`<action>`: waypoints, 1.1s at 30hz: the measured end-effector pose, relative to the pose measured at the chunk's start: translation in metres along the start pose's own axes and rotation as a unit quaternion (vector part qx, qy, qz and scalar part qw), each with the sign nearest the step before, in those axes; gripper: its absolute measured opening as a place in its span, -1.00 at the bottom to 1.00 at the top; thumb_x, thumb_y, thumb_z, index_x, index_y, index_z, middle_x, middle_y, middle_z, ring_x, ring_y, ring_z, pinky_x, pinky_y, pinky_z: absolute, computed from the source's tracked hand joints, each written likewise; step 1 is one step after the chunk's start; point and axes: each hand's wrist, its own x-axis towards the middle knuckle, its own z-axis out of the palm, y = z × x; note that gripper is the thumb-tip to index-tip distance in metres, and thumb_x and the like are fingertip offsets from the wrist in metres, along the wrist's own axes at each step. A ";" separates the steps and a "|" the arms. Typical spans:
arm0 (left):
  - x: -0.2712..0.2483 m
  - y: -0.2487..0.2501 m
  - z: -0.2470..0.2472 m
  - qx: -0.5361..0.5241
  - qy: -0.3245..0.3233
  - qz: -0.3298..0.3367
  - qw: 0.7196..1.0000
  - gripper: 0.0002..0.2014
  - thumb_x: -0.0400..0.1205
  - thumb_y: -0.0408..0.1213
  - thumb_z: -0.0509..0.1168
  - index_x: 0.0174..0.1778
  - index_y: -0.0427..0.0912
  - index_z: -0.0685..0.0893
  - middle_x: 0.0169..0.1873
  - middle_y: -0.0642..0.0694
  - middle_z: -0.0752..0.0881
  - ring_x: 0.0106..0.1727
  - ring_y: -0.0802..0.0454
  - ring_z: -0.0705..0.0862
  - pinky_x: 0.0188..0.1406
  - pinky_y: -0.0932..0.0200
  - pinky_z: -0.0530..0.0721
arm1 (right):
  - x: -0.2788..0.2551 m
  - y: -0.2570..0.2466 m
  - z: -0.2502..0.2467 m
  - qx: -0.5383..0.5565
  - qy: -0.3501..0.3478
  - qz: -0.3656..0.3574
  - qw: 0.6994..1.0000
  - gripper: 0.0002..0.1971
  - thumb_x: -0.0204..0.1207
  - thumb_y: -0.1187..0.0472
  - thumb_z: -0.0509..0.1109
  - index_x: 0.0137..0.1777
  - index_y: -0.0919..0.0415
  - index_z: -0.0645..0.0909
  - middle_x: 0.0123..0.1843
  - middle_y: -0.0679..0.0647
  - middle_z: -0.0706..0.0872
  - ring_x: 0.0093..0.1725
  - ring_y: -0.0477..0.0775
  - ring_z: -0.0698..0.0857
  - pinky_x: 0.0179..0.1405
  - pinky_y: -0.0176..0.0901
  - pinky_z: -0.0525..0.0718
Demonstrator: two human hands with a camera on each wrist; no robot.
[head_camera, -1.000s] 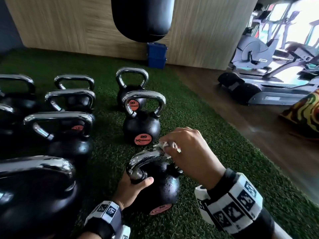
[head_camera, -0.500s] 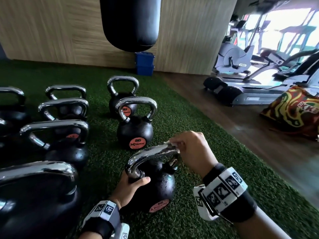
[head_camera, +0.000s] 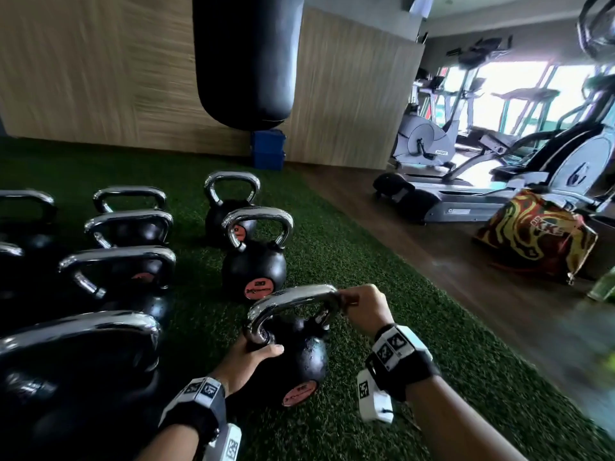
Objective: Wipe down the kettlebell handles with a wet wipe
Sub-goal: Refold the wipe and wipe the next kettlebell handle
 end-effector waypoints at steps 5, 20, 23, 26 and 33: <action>0.001 0.001 -0.001 -0.010 -0.038 0.010 0.999 -0.57 0.51 -0.21 0.60 0.29 -0.08 0.69 0.22 -0.12 0.83 0.35 -0.14 0.73 0.36 0.07 0.63 | -0.001 0.026 0.026 0.135 -0.012 0.055 0.989 -0.86 0.44 0.33 0.57 -0.12 0.09 0.89 -0.27 0.08 0.86 -0.32 -0.02 0.67 -0.31 -0.08 0.65; -0.051 0.101 -0.003 0.128 -0.085 0.057 0.986 -0.82 0.77 -0.18 0.30 0.16 -0.04 0.81 -0.01 -0.06 0.90 -0.03 0.05 0.87 0.03 0.18 0.79 | -0.045 -0.011 -0.017 0.253 -0.194 -0.124 0.940 -0.75 0.39 0.37 0.65 -0.03 0.02 0.84 -0.13 0.05 0.89 -0.16 -0.08 0.82 -0.13 -0.26 0.76; -0.056 0.116 0.010 0.076 -0.051 0.159 0.983 -0.70 0.59 0.07 0.38 0.18 0.14 0.86 0.12 -0.04 0.87 0.19 0.10 0.79 0.30 0.03 0.72 | -0.051 -0.031 -0.021 0.295 -0.169 -0.162 0.927 -0.75 0.37 0.44 0.66 -0.07 0.15 0.75 -0.13 0.13 0.88 -0.17 -0.04 0.82 -0.15 -0.20 0.75; -0.056 0.118 0.015 0.022 -0.090 0.158 0.983 -0.67 0.59 -0.03 0.41 0.25 0.00 0.83 0.20 -0.01 0.85 0.31 0.08 0.76 0.39 0.06 0.69 | -0.056 -0.047 -0.026 0.319 -0.115 -0.182 0.923 -0.73 0.33 0.34 0.71 -0.14 0.09 0.67 -0.13 0.15 0.88 -0.17 0.08 0.85 -0.12 0.00 0.81; -0.053 0.117 0.018 -0.031 -0.034 0.220 0.974 -0.75 0.50 -0.20 0.54 0.09 0.00 0.91 0.07 -0.06 0.89 0.13 0.10 0.82 0.19 0.19 0.79 | -0.058 -0.062 -0.017 0.254 0.084 -0.158 0.950 -0.60 0.17 0.06 0.75 -0.18 -0.02 0.56 -0.24 -0.03 0.79 -0.32 -0.10 0.79 -0.34 -0.11 0.79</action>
